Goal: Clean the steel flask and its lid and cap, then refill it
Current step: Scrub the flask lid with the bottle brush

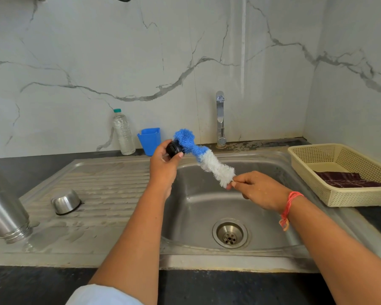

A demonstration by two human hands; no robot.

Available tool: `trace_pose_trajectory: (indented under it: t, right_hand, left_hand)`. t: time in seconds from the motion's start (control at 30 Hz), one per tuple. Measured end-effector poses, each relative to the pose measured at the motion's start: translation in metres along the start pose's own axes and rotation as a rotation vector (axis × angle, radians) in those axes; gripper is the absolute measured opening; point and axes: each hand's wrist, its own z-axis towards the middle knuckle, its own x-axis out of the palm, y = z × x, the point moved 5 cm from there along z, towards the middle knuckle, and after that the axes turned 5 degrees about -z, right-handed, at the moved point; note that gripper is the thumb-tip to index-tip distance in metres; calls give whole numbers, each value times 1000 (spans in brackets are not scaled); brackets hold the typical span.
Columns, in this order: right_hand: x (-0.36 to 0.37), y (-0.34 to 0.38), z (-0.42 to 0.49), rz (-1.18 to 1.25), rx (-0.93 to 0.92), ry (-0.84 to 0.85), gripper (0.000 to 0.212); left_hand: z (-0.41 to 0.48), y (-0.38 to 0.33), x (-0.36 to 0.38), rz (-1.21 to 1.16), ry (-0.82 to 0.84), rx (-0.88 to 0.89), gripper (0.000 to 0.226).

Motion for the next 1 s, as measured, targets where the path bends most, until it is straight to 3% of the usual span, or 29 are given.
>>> trace_pose_trajectory:
  t: [0.07,0.23,0.37,0.5,0.73,1.0]
  right_hand:
    - [1,0,-2,14,-3,9,26]
    - [2,4,2,0,0,-10,26]
    - [2,4,-1,13,-15,-18,27]
    - [7,5,-2,21,-29,-1,28]
    - [8,-3,2,121,-2,-41,21]
    - [1,-1,2,89,-4,-117,23]
  left_hand:
    - [4,2,-5,-74,-70,-25,43]
    - [-6,0,12,-151,61,-79,30]
    - [-5,0,11,-616,-38,-259,23]
    - [-8,6,14,-907,-152,-388,29]
    - [-8,9,9,-1021,-233,-442,22]
    - [-8,8,9,-1005,-190,-415,36]
